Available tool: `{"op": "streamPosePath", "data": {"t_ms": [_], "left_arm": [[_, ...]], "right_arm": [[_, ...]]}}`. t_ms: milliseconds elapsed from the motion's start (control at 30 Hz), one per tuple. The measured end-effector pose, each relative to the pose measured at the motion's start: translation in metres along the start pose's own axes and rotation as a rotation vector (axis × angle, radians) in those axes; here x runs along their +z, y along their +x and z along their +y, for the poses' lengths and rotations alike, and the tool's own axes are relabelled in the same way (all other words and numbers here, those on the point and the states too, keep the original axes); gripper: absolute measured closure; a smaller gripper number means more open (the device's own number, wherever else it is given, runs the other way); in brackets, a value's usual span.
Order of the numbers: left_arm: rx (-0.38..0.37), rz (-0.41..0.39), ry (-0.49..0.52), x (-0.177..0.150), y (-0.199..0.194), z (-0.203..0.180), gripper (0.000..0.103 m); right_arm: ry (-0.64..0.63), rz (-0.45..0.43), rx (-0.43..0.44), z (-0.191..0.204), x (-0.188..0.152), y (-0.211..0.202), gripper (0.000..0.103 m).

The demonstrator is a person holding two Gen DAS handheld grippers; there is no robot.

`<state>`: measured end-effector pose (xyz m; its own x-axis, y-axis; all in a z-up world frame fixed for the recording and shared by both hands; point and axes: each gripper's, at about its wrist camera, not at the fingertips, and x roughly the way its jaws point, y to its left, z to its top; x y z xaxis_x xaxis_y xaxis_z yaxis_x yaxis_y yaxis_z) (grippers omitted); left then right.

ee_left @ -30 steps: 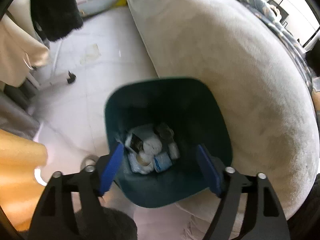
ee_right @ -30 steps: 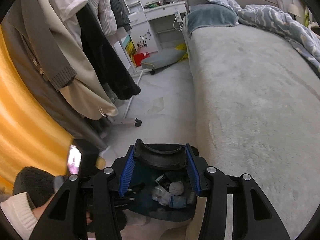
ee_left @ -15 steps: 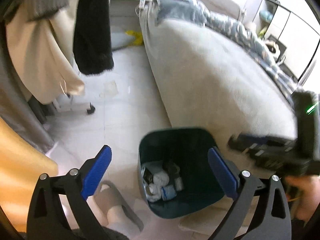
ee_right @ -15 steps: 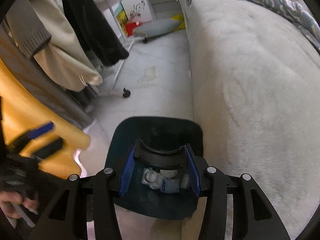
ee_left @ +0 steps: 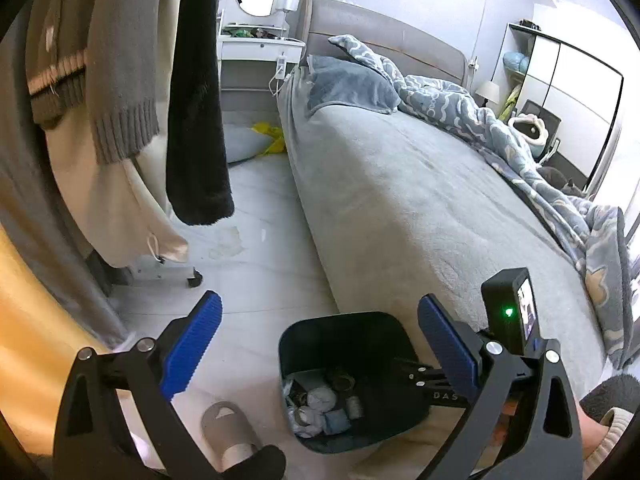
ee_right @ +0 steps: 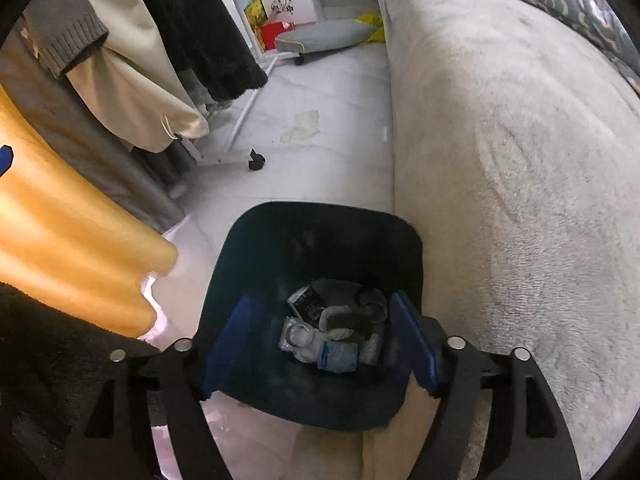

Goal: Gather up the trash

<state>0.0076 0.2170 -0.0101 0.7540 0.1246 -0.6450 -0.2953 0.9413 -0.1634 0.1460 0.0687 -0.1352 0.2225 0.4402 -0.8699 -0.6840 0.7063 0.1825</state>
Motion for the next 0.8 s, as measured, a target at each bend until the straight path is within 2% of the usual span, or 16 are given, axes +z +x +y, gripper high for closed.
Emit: {"op": "streamPosePath", "data": {"t_ms": [133,267,400,633,800], "left_arm": [[0.04,0.031,0.019,-0.006,-0.004,-0.004,0.003],[0.04,-0.008,0.008,-0.005,-0.016,-0.013,0.003],[0.034,-0.058,-0.009,-0.002,-0.03,-0.026,0.003],[0.04,-0.142,0.048,-0.001,-0.049,-0.059,0.003],[0.013,-0.147,0.067,-0.005,-0.053,-0.071,0.003]], "right_arm": [[-0.007,-0.053,-0.015,-0.002,-0.003,-0.023,0.023],[-0.015,-0.142,-0.037,-0.009,-0.009,-0.065,0.014],[0.08,-0.256,-0.036,-0.031,-0.024,-0.111,0.01],[0.087,-0.426,-0.149,-0.044,-0.051,-0.193,0.003],[0.041,-0.51,-0.231,-0.055,-0.07,-0.251,0.003]]}}
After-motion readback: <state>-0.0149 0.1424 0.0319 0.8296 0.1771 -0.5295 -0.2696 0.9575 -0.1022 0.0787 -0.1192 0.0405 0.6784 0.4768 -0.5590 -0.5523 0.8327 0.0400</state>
